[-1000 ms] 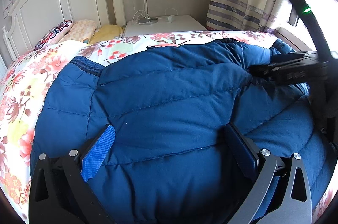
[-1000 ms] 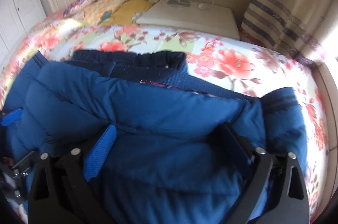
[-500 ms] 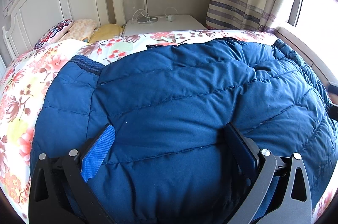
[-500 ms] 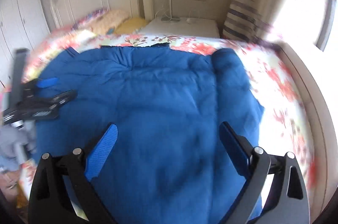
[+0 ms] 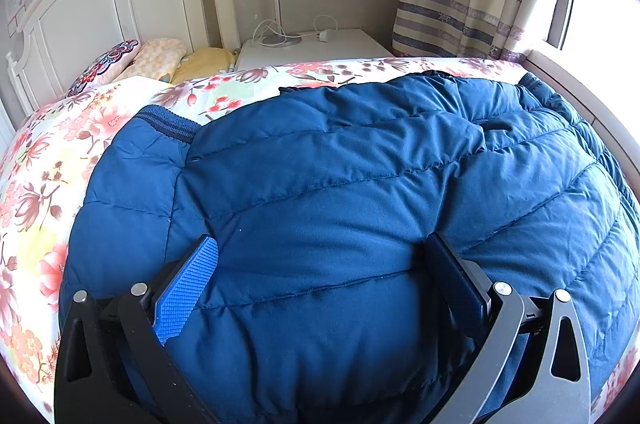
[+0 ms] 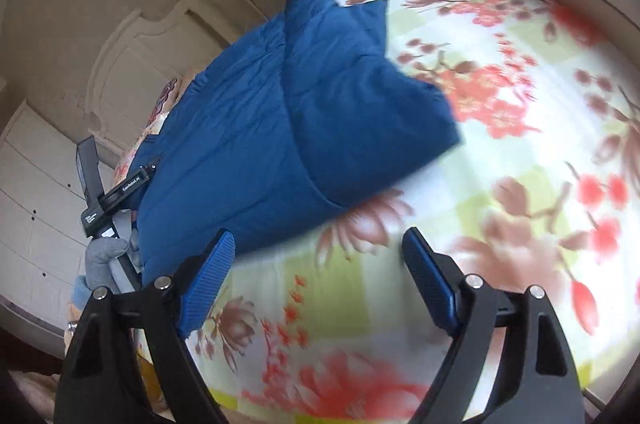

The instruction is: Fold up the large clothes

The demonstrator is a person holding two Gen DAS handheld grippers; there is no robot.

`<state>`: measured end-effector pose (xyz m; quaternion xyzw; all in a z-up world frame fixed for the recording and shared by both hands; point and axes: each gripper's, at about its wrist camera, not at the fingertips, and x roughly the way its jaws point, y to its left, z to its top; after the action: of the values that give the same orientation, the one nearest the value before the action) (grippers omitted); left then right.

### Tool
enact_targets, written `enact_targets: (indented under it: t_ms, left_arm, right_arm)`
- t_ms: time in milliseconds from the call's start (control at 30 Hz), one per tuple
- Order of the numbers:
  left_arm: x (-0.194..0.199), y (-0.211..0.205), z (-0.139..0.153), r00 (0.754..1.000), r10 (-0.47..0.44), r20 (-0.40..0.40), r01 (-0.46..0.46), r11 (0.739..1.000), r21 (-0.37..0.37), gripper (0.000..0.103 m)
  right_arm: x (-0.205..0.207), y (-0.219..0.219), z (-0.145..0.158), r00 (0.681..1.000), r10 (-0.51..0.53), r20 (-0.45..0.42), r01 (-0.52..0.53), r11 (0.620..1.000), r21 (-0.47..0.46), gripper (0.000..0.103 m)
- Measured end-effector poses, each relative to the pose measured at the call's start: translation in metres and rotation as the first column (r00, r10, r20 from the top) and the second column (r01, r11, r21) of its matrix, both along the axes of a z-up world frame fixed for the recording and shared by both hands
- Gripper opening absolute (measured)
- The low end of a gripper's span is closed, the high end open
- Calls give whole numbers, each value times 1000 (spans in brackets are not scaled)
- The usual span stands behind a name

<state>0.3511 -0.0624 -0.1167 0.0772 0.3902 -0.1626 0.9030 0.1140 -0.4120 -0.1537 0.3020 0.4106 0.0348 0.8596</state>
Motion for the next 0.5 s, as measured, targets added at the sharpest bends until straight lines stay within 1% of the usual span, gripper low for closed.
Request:
enact_targets:
  t_ms: [33,133,200,267,433,467,500]
  left_arm:
    - [0,0,0,1000,0,-1,0,1000,-1,99]
    - [0,-1,0,1000,0,-1,0,1000,0,99]
    - [-1,0,0,1000,1,1,-1,1000,1,99]
    - [-1,0,1,1000,1,3,-1,1000,-2,99]
    - [-1,-1,1,1000,3,1,-3,1000,-4,99]
    - [-1,-1,1,1000,7,1,-7,1000,-4,99]
    - [0,-1,1,1000,14,1,-14,1000,-2,99]
  right_arm:
    - [7,5,1,1000,2,4,-2,1000,-7,85]
    - [24,5,-1,1000,-21,17,21,1000,21,86]
    - [35,1,-1,998,-65,26,63,997,53,86]
    - [51,2,1,993,-114,1,113,990,82,86]
    - [78,3,-3,976,-211,55,202,969,141,86]
    - [84,5,-4,974,-219,62,209,967,145,83]
    - [90,6,-5,974,-218,70,205,967,154,63]
